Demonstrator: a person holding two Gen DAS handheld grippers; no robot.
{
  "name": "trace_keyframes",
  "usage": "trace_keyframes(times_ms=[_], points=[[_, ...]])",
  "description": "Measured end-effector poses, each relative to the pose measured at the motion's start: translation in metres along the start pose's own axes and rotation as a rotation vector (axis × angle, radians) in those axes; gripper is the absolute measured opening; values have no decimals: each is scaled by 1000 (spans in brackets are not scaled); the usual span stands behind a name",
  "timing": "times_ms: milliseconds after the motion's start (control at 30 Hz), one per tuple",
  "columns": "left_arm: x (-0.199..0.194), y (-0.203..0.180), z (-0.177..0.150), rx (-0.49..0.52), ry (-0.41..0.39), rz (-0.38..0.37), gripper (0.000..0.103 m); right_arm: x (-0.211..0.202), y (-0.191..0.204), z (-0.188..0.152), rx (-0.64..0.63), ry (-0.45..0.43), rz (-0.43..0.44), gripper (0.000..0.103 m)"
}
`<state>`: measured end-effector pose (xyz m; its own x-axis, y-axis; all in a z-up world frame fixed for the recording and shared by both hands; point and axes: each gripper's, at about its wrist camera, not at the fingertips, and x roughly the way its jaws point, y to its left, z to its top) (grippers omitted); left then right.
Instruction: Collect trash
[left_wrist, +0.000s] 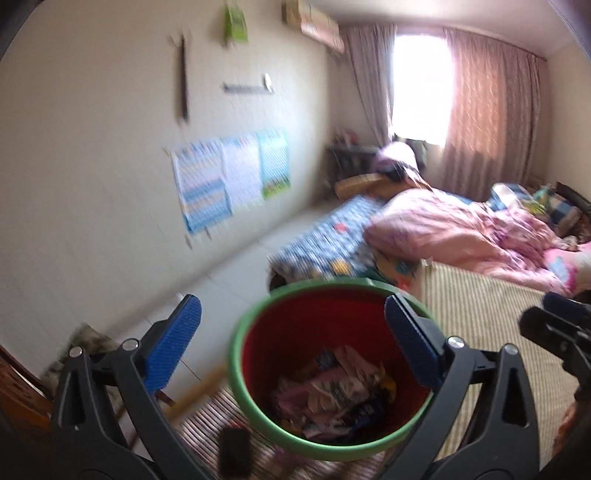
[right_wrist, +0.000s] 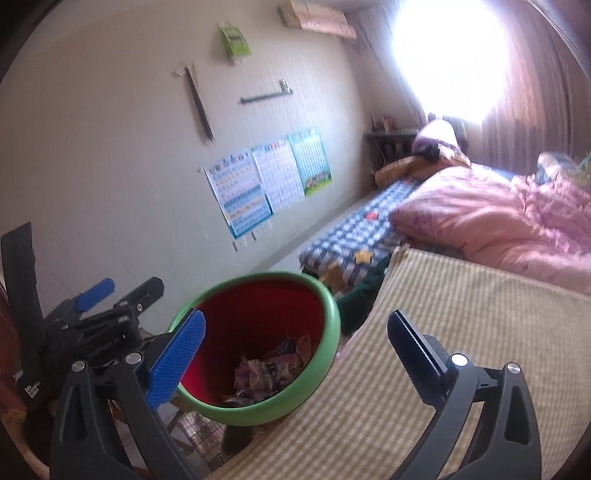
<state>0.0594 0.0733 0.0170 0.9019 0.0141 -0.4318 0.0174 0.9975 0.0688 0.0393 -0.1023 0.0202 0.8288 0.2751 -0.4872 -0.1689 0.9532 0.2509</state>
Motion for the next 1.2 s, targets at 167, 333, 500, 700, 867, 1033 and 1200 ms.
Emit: trace_keyframes(times_ms=[167, 333, 500, 700, 867, 1033, 1200], points=[[-50, -21, 9, -3, -115, 96, 98, -47, 1, -6, -131, -152, -81, 96], [-81, -41, 8, -36, -77, 145, 98, -75, -13, -15, -121, -167, -102, 96], [-107, -54, 3, -60, -80, 144, 98, -93, -25, -24, -131, -153, -88, 96], [-126, -68, 1, -67, -96, 141, 98, -115, -38, -33, -131, -158, -89, 96], [-132, -77, 2, -58, -102, 137, 98, -125, -49, -36, -121, -167, -93, 96], [-135, -86, 4, -52, -108, 135, 98, -131, -53, -37, -119, -172, -95, 96], [-135, -94, 4, -42, -105, 135, 98, -131, -56, -39, -112, -173, -95, 96]])
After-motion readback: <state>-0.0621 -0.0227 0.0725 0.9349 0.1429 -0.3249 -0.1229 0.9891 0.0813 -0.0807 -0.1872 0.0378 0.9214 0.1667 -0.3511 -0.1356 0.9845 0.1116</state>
